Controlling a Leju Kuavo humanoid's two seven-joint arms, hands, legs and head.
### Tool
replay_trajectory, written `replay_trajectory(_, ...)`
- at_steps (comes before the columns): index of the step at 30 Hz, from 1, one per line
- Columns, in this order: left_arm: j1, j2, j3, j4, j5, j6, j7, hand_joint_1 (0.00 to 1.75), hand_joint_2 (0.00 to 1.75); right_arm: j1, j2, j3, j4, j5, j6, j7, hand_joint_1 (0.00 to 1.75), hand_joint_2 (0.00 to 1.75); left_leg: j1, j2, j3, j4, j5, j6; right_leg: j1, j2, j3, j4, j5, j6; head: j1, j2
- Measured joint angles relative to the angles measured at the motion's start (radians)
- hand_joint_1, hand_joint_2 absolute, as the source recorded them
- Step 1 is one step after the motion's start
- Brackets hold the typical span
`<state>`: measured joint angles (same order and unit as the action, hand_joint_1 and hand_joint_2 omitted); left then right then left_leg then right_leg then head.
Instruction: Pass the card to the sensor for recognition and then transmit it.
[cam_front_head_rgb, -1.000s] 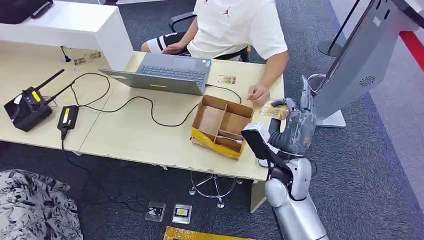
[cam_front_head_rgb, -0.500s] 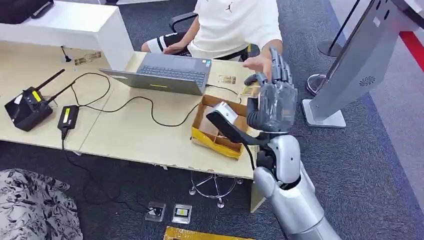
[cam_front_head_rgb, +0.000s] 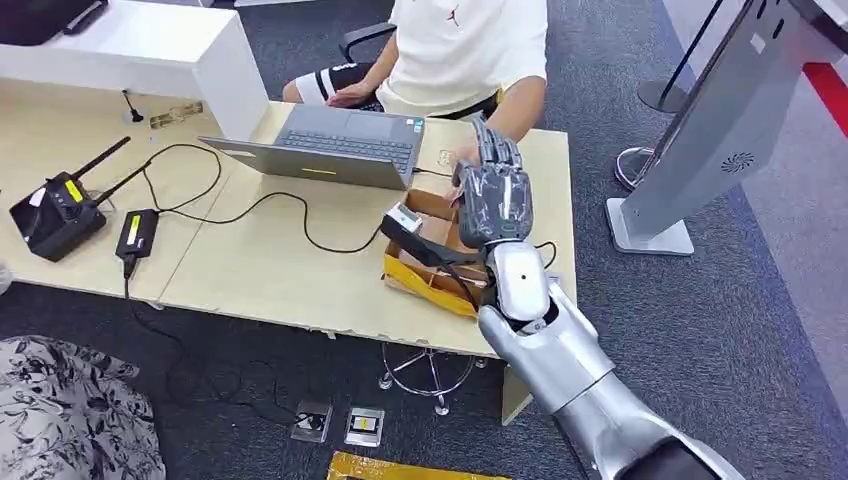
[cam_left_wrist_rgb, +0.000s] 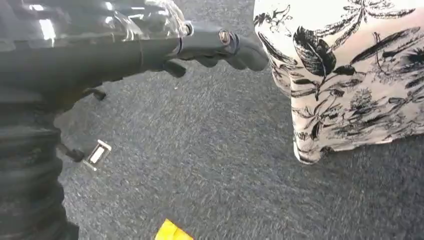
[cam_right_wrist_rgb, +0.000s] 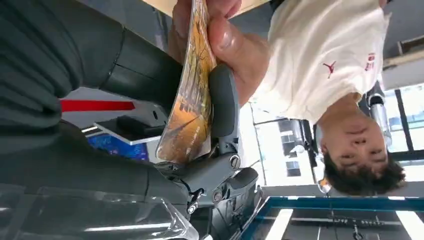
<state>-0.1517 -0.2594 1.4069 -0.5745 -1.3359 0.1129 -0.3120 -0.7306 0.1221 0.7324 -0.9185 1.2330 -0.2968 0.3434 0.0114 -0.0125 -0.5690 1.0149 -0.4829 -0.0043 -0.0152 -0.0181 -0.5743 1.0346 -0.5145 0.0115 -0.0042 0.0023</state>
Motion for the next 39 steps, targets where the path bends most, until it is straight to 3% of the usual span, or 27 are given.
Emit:
replay_trajectory(1, 0.0, 0.0, 0.0, 0.003, 0.001, 0.0, 0.0, 0.0, 1.75, -0.003, 0.0, 0.002, 0.017, 0.007, -0.004, 0.01, 0.68, 1.75, 0.0, 0.0, 0.0, 0.0, 0.0, 0.0, 0.0, 0.0, 0.0, 0.0, 0.0, 0.0, 0.001, 0.0)
replay_trajectory(2, 0.0, 0.001, 0.0, 0.005, 0.001, 0.0, 0.0, 0.0, 1.75, -0.006, -0.002, 0.005, 0.032, 0.013, -0.009, 0.021, 0.68, 1.75, 0.0, 0.0, 0.0, 0.0, 0.0, 0.0, 0.0, 0.0, 0.0, 0.0, 0.0, 0.0, 0.0, 0.0)
replay_trajectory(3, 0.0, 0.001, 0.0, 0.007, 0.001, 0.0, 0.0, 0.0, 1.75, -0.008, -0.002, 0.008, 0.045, 0.018, -0.015, 0.027, 0.0, 1.75, 0.0, 0.0, 0.0, 0.0, 0.0, 0.0, 0.0, 0.0, 0.0, 0.0, 0.0, 0.0, 0.001, 0.0)
replay_trajectory(7, 0.001, 0.005, 0.0, 0.015, -0.001, 0.0, 0.002, 0.0, 1.75, -0.01, -0.012, 0.016, 0.085, 0.006, -0.101, 0.039, 0.0, 1.75, 0.0, 0.0, 0.001, 0.0, 0.0, 0.0, 0.0, 0.001, 0.0, 0.0, 0.0, 0.0, 0.0, 0.0)
replay_trajectory(12, 0.001, 0.009, 0.0, 0.021, -0.003, 0.0, 0.026, 0.0, 1.75, -0.008, -0.024, 0.018, 0.092, -0.046, -0.293, -0.007, 0.0, 1.75, 0.0, 0.001, 0.001, 0.0, 0.0, 0.0, 0.0, 0.002, 0.0, 0.0, 0.0, 0.0, 0.0, 0.0)
replay_trajectory(15, 0.001, 0.01, 0.0, 0.022, -0.016, 0.0, 0.053, 0.0, 1.75, 0.008, -0.03, 0.018, 0.067, -0.063, -0.334, -0.036, 0.0, 1.75, 0.0, 0.002, 0.001, 0.0, 0.0, 0.0, 0.0, 0.002, 0.0, 0.0, 0.0, 0.0, 0.0, 0.0)
replay_trajectory(21, 0.001, 0.014, 0.0, 0.02, -0.026, 0.0, 0.121, 0.0, 1.75, 0.111, -0.052, 0.028, -0.149, -0.114, -0.285, -0.146, 0.0, 1.75, 0.0, 0.002, 0.001, 0.0, 0.0, 0.0, 0.0, 0.002, 0.0, 0.0, 0.0, 0.0, 0.001, 0.0)
replay_trajectory(26, 0.001, 0.014, 0.0, 0.01, -0.041, 0.0, 0.166, 0.0, 1.75, 0.205, -0.069, 0.068, -0.301, -0.113, -0.199, -0.169, 0.0, 1.75, 0.0, 0.002, 0.001, 0.0, 0.0, 0.0, 0.0, 0.002, 0.0, 0.0, 0.0, 0.0, 0.0, 0.0)
replay_trajectory(30, 0.001, 0.014, 0.0, -0.002, -0.058, 0.0, 0.198, 0.0, 1.75, 0.276, -0.087, 0.104, -0.38, -0.111, -0.17, -0.182, 0.0, 1.75, 0.0, 0.002, 0.001, 0.0, 0.0, 0.0, 0.0, 0.002, 0.0, 0.0, 0.0, 0.0, 0.0, 0.0)
replay_trajectory(39, 0.001, 0.013, 0.0, -0.021, -0.047, 0.0, 0.209, 0.0, 1.75, 0.351, -0.127, 0.151, -0.434, -0.068, -0.102, -0.183, 0.0, 1.75, 0.0, 0.003, 0.001, 0.0, 0.0, 0.0, 0.0, 0.002, 0.0, 0.0, 0.0, 0.0, 0.0, 0.0)
